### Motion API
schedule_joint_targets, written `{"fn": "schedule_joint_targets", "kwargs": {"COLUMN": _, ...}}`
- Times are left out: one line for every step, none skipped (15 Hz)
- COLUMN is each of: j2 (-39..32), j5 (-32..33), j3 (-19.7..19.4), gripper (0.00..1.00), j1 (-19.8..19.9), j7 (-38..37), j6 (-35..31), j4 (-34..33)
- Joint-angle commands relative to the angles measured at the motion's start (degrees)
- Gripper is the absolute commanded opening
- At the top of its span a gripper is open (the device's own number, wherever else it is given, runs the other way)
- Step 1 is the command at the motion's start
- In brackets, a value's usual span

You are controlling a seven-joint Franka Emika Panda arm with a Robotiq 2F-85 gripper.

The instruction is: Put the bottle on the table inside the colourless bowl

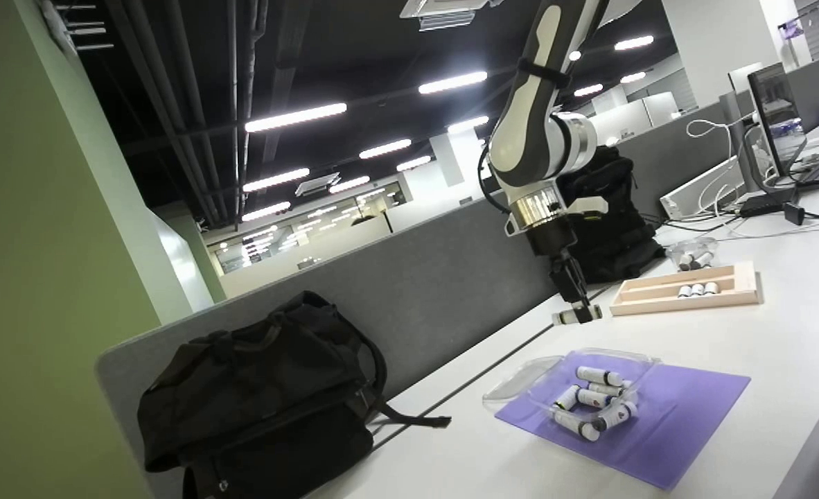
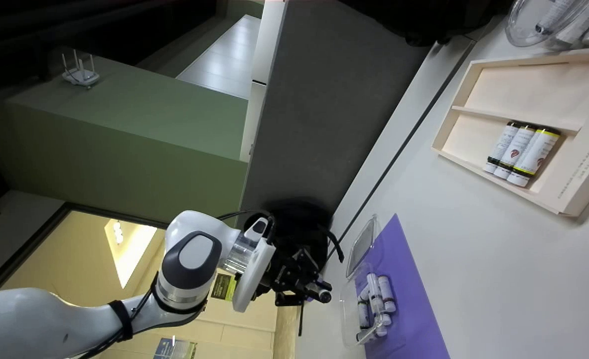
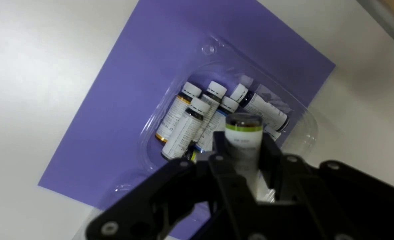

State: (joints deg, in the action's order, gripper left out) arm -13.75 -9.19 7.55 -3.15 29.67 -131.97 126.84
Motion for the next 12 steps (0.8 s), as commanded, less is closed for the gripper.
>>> {"fn": "schedule_joint_targets", "kwargs": {"j2": -5.1, "j5": 0.9, "j3": 1.3, "gripper": 0.07, "j1": 0.0, "j7": -0.2, "j6": -0.3, "j4": -3.5}}
{"fn": "schedule_joint_targets", "kwargs": {"j2": -6.4, "j5": 1.1, "j3": 1.7, "gripper": 0.07, "j1": 0.0, "j7": -0.1, "j6": -1.1, "j4": -3.8}}
{"fn": "schedule_joint_targets", "kwargs": {"j2": -7.7, "j5": 1.3, "j3": 2.0, "gripper": 0.07, "j1": 0.0, "j7": 0.0, "j6": -1.8, "j4": -4.1}}
{"fn": "schedule_joint_targets", "kwargs": {"j2": -8.7, "j5": 1.7, "j3": 2.3, "gripper": 0.07, "j1": 0.1, "j7": -0.1, "j6": -2.6, "j4": -4.2}}
{"fn": "schedule_joint_targets", "kwargs": {"j2": -9.9, "j5": 2.1, "j3": 2.5, "gripper": 0.07, "j1": 0.1, "j7": -0.1, "j6": -3.4, "j4": -4.4}}
{"fn": "schedule_joint_targets", "kwargs": {"j2": -10.9, "j5": 2.5, "j3": 2.7, "gripper": 0.07, "j1": 0.2, "j7": 0.0, "j6": -4.0, "j4": -4.6}}
{"fn": "schedule_joint_targets", "kwargs": {"j2": -11.8, "j5": 3.1, "j3": 2.8, "gripper": 0.07, "j1": 0.3, "j7": -0.1, "j6": -4.4, "j4": -4.8}}
{"fn": "schedule_joint_targets", "kwargs": {"j2": -12.7, "j5": 3.3, "j3": 3.0, "gripper": 0.07, "j1": 0.5, "j7": -0.1, "j6": -4.7, "j4": -5.0}}
{"fn": "schedule_joint_targets", "kwargs": {"j2": -13.3, "j5": 3.7, "j3": 3.1, "gripper": 0.07, "j1": 0.6, "j7": 0.0, "j6": -4.6, "j4": -5.3}}
{"fn": "schedule_joint_targets", "kwargs": {"j2": -13.8, "j5": 4.0, "j3": 3.3, "gripper": 0.07, "j1": 0.7, "j7": -0.1, "j6": -4.4, "j4": -5.6}}
{"fn": "schedule_joint_targets", "kwargs": {"j2": -13.7, "j5": 3.8, "j3": 3.6, "gripper": 0.52, "j1": 1.0, "j7": 0.3, "j6": -3.9, "j4": -5.9}}
{"fn": "schedule_joint_targets", "kwargs": {"j2": -13.2, "j5": 3.6, "j3": 3.9, "gripper": 0.53, "j1": 1.3, "j7": 0.6, "j6": -3.6, "j4": -6.1}}
